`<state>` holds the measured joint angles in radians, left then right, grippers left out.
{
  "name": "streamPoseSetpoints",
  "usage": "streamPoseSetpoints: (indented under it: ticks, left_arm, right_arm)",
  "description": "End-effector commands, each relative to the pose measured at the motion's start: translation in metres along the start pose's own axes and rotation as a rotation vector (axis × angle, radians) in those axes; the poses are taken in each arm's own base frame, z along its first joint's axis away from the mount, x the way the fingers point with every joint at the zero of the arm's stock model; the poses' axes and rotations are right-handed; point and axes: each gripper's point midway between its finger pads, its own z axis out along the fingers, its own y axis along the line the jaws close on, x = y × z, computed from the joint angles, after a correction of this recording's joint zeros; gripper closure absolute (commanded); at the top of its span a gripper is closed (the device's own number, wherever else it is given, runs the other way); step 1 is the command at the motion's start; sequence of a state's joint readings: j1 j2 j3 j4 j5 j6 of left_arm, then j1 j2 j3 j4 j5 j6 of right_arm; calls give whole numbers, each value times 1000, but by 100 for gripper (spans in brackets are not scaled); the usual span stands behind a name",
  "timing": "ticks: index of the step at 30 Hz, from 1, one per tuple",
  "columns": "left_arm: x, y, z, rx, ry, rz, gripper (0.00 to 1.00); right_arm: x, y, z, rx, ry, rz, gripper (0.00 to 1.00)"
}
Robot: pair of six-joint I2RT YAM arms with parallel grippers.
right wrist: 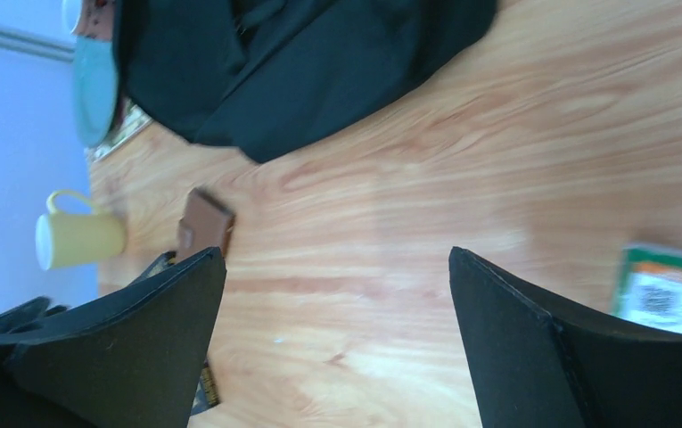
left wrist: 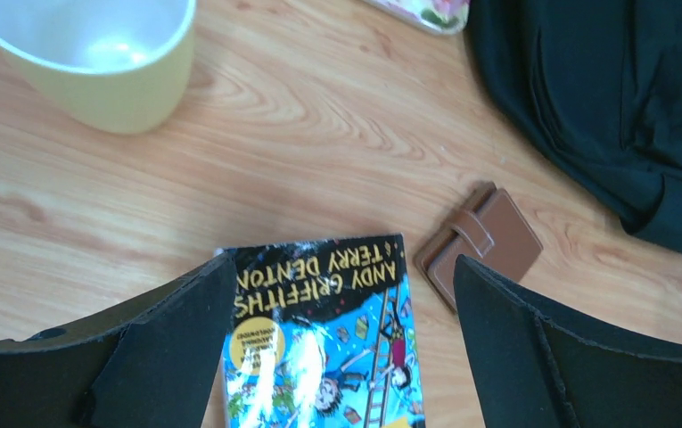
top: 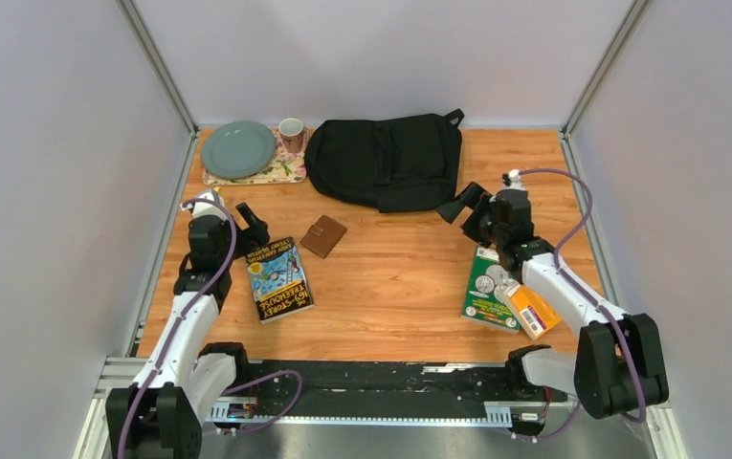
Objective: Pack the student bag
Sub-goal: Adjust the student bag at the center of the board.
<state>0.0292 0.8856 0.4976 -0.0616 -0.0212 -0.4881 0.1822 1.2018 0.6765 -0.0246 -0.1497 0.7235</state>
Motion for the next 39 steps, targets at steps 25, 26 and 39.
streamPoseSetpoints:
  ticks: [25, 26, 39]
  left_arm:
    - [20, -96, -35, 583, 146, -37, 1]
    - [20, -97, -36, 586, 149, -31, 1]
    - [25, -96, -35, 588, 167, -25, 1]
  right_arm:
    - [69, 80, 179, -86, 135, 417, 20]
    - [70, 77, 176, -85, 137, 413, 28]
    - [45, 65, 133, -118, 88, 202, 100]
